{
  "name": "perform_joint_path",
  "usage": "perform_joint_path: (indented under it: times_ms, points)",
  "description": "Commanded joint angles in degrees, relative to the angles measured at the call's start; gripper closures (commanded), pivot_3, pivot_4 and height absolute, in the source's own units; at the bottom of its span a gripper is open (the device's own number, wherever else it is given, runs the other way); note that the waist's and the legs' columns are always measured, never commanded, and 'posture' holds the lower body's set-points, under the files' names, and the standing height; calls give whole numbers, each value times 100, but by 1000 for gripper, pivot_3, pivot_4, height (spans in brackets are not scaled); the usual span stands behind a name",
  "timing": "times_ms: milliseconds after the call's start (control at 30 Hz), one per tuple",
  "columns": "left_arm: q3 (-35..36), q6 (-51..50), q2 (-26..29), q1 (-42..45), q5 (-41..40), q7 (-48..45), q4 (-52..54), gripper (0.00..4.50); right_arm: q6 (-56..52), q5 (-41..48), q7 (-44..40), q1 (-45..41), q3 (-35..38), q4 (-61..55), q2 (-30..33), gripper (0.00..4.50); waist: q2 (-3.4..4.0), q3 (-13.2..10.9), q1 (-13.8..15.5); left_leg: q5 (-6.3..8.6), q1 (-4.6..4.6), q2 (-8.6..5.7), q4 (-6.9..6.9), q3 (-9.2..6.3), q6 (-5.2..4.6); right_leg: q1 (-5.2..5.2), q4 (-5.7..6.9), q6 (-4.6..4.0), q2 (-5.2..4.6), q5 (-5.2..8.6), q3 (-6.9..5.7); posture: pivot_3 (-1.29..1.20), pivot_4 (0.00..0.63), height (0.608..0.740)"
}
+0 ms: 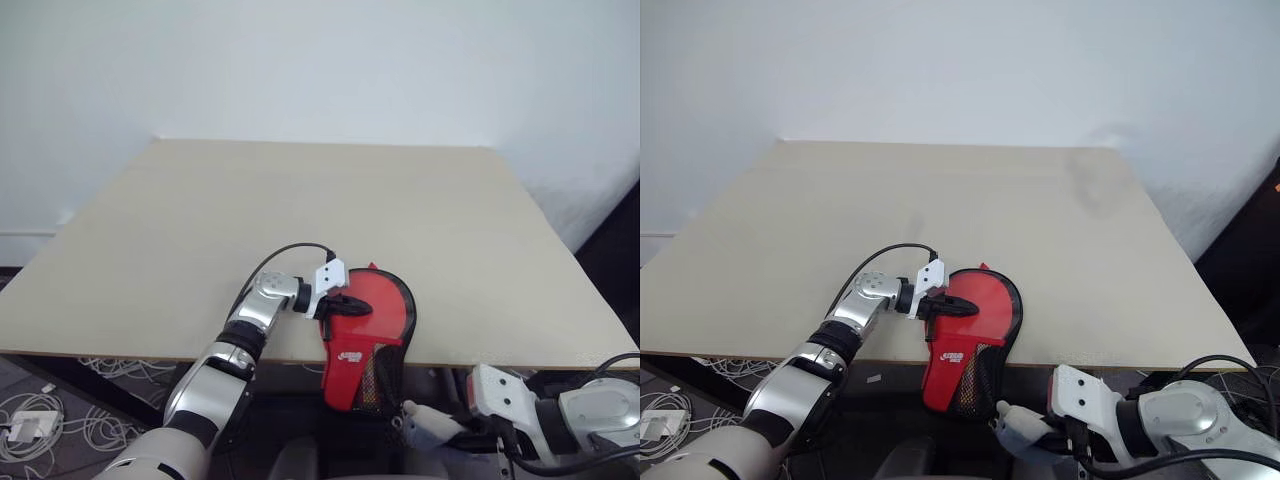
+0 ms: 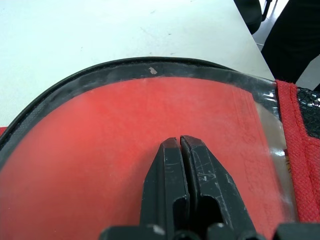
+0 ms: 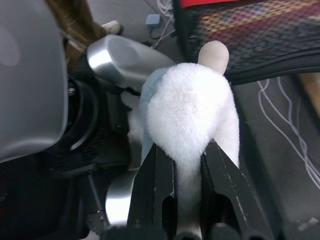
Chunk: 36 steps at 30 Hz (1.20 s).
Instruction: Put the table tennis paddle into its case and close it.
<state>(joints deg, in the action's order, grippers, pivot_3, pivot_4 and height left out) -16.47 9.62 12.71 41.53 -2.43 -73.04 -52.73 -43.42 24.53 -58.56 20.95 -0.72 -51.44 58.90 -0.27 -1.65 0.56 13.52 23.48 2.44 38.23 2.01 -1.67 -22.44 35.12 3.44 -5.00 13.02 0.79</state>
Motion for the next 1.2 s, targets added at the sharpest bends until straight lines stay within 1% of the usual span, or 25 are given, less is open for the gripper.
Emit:
perform_joint_path:
  times_ms: [33,167,233,267,367,400,500,533,567,600,700,767,867,900,1033,1200]
  points:
    - [-155,-128,-55,-93,292,62,-232,4500,158,48,19,-74,-225,-258,37,4293,-2,1,2,0,0,0,0,-1,0,0,-1,0,0,0,-1,0,0,740]
    - [-75,-143,-103,-83,265,296,-241,4500,166,67,92,-267,-319,-139,53,4293,-4,2,3,1,0,-1,0,-2,0,4,-5,0,0,0,-1,0,0,740]
    - [-11,-240,-129,-72,216,403,-241,4500,101,107,88,-424,-256,15,91,3654,-6,2,3,1,0,-1,0,-2,0,4,-6,0,0,-1,-1,0,0,740]
    - [36,-289,-143,-71,179,456,-228,4500,94,147,29,-510,-195,117,131,3443,-8,2,0,1,0,-1,0,-3,0,4,-6,0,0,-1,-1,0,0,740]
    - [181,-445,-155,-114,86,574,-87,4500,36,479,-188,-789,80,302,185,2366,-9,1,-2,1,0,-1,0,-3,-1,4,-6,0,0,-1,-1,0,0,740]
    - [237,-526,-144,-158,36,602,38,4500,-76,765,-228,-1015,244,402,116,1965,-9,1,-2,1,0,-1,0,-3,-1,4,-6,0,1,-1,-1,0,0,740]
    - [437,-783,-128,-342,-201,613,549,3903,-507,1635,-113,-1758,643,786,-208,838,-9,0,-18,1,0,4,0,-2,-1,3,-5,-4,4,-5,-1,0,0,740]
    - [509,-918,-93,-430,-290,594,786,3631,-639,1789,3,-2047,673,957,-341,516,-11,-1,-24,0,0,5,0,-1,-1,2,-5,-6,4,-6,-1,0,0,740]
    - [565,-1074,-8,-634,-378,592,1260,3224,-772,1862,188,-2415,658,1220,-522,86,-18,-5,-42,0,0,6,-1,-1,-1,2,-5,-6,6,-7,-1,0,0,740]
    - [610,-1238,90,-855,-461,601,1759,2905,-857,1869,377,-2742,613,1448,-700,0,-20,-7,-56,0,1,8,-4,-1,-1,0,-6,-7,7,-7,-1,0,0,740]
    - [751,-1755,430,-1459,-687,686,3074,1847,-1130,1791,924,-3439,350,1854,-1169,0,-28,-22,-109,0,9,13,-15,10,-1,-6,-5,-15,8,-12,7,0,0,740]
    - [893,-2091,681,-1813,-841,798,3811,1125,-1224,1685,1213,-3748,145,2004,-1430,0,-28,-25,-111,-11,13,13,-21,11,-20,-11,-4,-20,9,-14,7,0,0,740]
    - [1282,-2629,1116,-2444,-1130,1078,4937,119,-1273,1552,1512,-4077,-122,2222,-1758,0,-17,-38,-125,-12,15,14,-30,16,-20,-18,-5,-39,10,-25,11,0,0,740]
    - [1425,-2772,1245,-2612,-1218,1167,5200,52,-1277,1513,1590,-4168,-194,2292,-1865,0,-15,-42,-130,-11,16,13,-29,17,-20,-18,-6,-39,9,-25,12,0,0,740]
    - [2144,-3080,1559,-3254,-1436,1829,5993,52,-1218,1391,1858,-4461,-396,2621,-2335,0,-12,-44,-147,-4,15,15,-26,18,-6,-29,-4,-25,6,-17,11,0,0,740]
    - [2597,-3071,1686,-3865,-1478,2332,6243,52,-1025,1056,2041,-4791,-726,3094,-2792,0,-10,-44,-147,-1,11,19,-22,25,3,-32,5,-25,7,-19,11,0,0,740]
